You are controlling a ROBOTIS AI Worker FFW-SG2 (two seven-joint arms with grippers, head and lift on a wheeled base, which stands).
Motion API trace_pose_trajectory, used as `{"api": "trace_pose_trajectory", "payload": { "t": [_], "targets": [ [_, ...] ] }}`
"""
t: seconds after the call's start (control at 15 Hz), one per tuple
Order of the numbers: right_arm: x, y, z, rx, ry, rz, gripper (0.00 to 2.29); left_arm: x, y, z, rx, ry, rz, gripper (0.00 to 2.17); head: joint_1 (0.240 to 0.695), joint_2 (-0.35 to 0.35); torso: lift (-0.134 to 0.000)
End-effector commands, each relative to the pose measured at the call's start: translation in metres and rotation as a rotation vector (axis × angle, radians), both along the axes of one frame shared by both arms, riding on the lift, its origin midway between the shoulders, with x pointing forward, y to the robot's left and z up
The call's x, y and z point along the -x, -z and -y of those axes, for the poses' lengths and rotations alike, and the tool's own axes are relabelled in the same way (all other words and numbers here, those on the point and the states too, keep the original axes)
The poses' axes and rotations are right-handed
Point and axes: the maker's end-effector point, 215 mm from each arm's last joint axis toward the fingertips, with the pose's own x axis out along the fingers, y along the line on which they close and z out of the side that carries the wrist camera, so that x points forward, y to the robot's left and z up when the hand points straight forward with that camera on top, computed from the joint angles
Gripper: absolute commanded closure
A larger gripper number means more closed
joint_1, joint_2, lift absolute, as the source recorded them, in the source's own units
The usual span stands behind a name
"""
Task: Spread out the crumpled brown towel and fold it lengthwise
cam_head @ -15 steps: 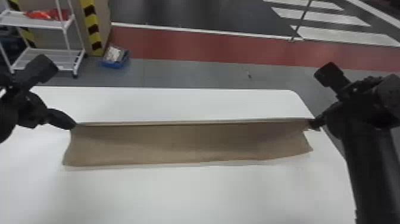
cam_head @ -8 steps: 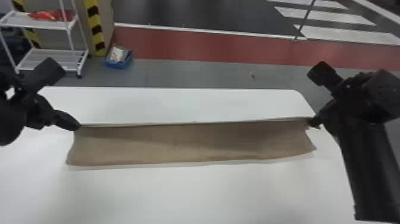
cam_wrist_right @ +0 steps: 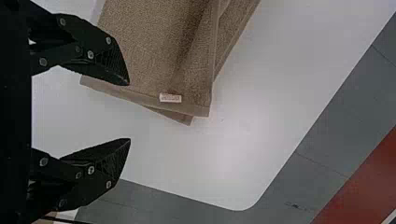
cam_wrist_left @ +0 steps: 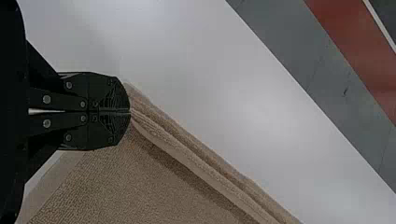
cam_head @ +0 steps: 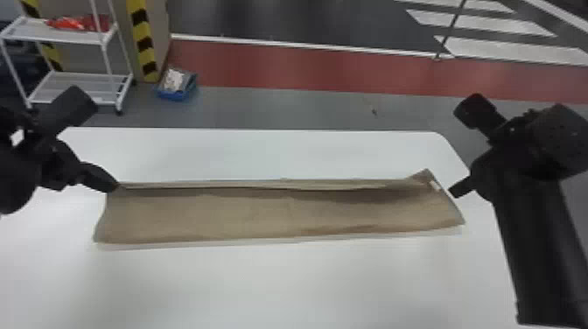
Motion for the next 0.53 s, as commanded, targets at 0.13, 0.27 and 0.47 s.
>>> {"api": "trace_pose_trajectory", "payload": {
  "t": [0.13,0.27,0.47],
  "targets": [
    [0.009,0.002,0.009,-0.009,0.03,0.001,0.14,-0.001,0.001,-0.002,-0.004,0.001,0.005,1.98,0.695,-0.173,-0.125],
    [0.018,0.009,0.013,-0.027,0.081,-0.007,0.14,-0.002,0.001,-0.003,-0.011,0.003,0.01,1.98,0.695,-0.176,-0.125],
    [0.021,0.012,0.013,-0.033,0.09,-0.011,0.14,-0.007,-0.003,0.003,0.004,0.024,0.048,1.51,0.695,-0.184,-0.125]
  ]
}}
